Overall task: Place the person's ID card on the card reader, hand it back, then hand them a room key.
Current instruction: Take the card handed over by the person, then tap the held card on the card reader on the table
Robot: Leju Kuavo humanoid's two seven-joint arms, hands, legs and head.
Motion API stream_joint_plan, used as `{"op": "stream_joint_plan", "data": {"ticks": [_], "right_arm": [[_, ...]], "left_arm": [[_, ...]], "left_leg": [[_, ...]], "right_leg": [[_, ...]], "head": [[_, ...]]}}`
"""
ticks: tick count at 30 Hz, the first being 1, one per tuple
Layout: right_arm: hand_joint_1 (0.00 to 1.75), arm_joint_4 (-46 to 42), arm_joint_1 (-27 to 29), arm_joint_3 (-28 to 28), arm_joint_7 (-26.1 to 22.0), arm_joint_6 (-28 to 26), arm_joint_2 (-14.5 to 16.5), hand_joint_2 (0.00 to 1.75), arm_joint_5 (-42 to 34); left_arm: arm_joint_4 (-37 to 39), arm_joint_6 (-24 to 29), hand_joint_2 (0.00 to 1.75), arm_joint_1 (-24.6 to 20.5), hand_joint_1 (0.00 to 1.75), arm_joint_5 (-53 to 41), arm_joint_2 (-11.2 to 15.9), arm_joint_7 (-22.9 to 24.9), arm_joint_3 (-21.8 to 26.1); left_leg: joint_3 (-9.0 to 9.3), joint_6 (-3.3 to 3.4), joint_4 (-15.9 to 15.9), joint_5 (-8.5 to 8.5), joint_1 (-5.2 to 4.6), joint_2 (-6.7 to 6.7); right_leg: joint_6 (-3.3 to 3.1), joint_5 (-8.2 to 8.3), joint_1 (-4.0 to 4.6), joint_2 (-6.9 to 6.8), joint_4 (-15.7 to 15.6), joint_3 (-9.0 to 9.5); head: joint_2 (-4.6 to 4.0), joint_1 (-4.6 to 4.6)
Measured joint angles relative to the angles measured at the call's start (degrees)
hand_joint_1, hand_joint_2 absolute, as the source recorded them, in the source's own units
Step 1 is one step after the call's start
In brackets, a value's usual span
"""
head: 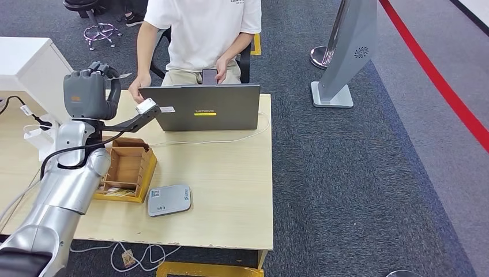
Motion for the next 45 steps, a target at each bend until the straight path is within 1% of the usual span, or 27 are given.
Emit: {"op": "stream_joint_plan", "data": {"ticks": [3,6,11,14,16,19,24,27,31,40,43,45], "right_arm": [[0.0,0.0,0.0,-0.1,0.0,0.0,0.0,0.0,0.2],[0.0,0.0,0.0,-0.4,0.0,-0.1,0.0,0.0,0.2],[0.0,0.0,0.2,-1.4,-0.1,-0.4,0.0,0.0,0.2],[0.0,0.0,0.4,-2.0,-0.3,-0.7,0.0,0.0,-0.2],[0.0,0.0,0.6,-2.6,-0.4,-1.1,0.1,0.0,-0.6],[0.0,0.0,0.8,-3.5,-0.4,-1.3,0.3,0.0,-1.2],[0.0,0.0,1.1,-4.7,-0.1,-1.5,0.4,0.0,-1.7],[0.0,0.0,1.2,-5.3,0.0,-1.7,0.5,0.0,-1.7],[0.0,0.0,1.3,-5.8,0.0,-1.9,0.8,0.0,-1.6],[0.0,0.0,1.3,-5.9,0.0,-2.0,1.0,0.0,-1.6],[0.0,0.0,1.3,-6.3,0.0,-2.1,1.2,0.0,-1.6],[0.0,0.0,1.3,-6.9,0.2,-2.2,1.4,0.0,-1.6]], "left_arm": [[-1.9,0.2,1.75,1.4,1.75,0.2,-0.7,-0.3,-0.8],[-5.9,0.3,1.75,4.3,1.75,0.4,-1.5,-0.9,-1.9],[-16.2,0.2,1.75,12.0,1.75,-1.0,-2.4,-1.1,-5.2],[-22.5,-1.2,1.75,17.0,1.75,-2.5,-2.3,-0.7,-7.7],[-26.3,-3.3,1.75,20.5,1.75,-3.7,-1.7,0.1,-9.6],[-30.5,-7.1,1.75,25.1,1.75,-5.6,0.0,2.0,-11.8],[-33.1,-13.1,1.75,29.5,1.75,-7.1,2.8,5.3,-13.2],[-33.0,-16.1,1.75,30.9,1.75,-7.3,3.8,6.7,-13.4],[-31.7,-19.0,1.75,31.5,1.75,-7.4,4.1,7.9,-13.6],[-31.0,-20.2,1.75,31.6,1.75,-7.5,4.1,8.3,-13.9],[-29.8,-22.0,1.75,31.8,1.75,-7.6,4.1,8.9,-14.5],[-28.1,-24.6,1.75,31.9,1.75,-7.1,4.4,9.1,-15.2]], "left_leg": [[0.0,0.01,0.0,0.0,-0.02,0.0],[0.0,0.03,0.0,-0.03,-0.05,0.03],[-0.01,0.09,0.0,-0.1,-0.09,0.05],[-0.01,0.09,0.0,-0.14,-0.12,0.1],[-0.01,0.12,0.0,-0.17,-0.12,0.1],[-0.01,0.13,0.0,-0.18,-0.11,0.11],[0.0,0.14,0.0,-0.19,-0.1,0.08],[-0.01,0.15,0.0,-0.19,-0.11,0.07],[-0.02,0.15,0.0,-0.2,-0.11,0.06],[-0.01,0.16,0.0,-0.2,-0.11,0.06],[-0.01,0.15,0.0,-0.2,-0.11,0.06],[-0.01,0.15,0.0,-0.2,-0.11,0.06]], "right_leg": [[0.0,0.0,-0.02,0.0,0.0,0.05],[0.0,0.0,-0.05,0.01,0.0,0.05],[0.04,-0.04,-0.09,0.02,0.0,0.05],[0.05,-0.06,-0.11,0.06,0.0,0.05],[0.06,-0.09,-0.1,0.06,0.0,0.05],[0.1,-0.14,-0.1,0.06,0.0,-0.02],[0.14,-0.22,-0.1,0.03,0.0,-0.02],[0.14,-0.22,-0.1,0.0,0.0,-0.02],[0.15,-0.22,-0.11,0.0,0.0,-0.01],[0.16,-0.21,-0.11,-0.01,0.0,-0.01],[0.16,-0.21,-0.1,0.0,0.0,-0.01],[0.16,-0.21,-0.1,0.0,0.0,-0.02]], "head": [[0.01,0.0],[0.0,-0.01],[0.0,0.01],[0.01,-0.03],[0.02,-0.02],[0.01,-0.04],[0.01,-0.06],[0.01,-0.04],[0.01,-0.05],[0.01,-0.05],[0.01,-0.06],[0.01,-0.05]]}}
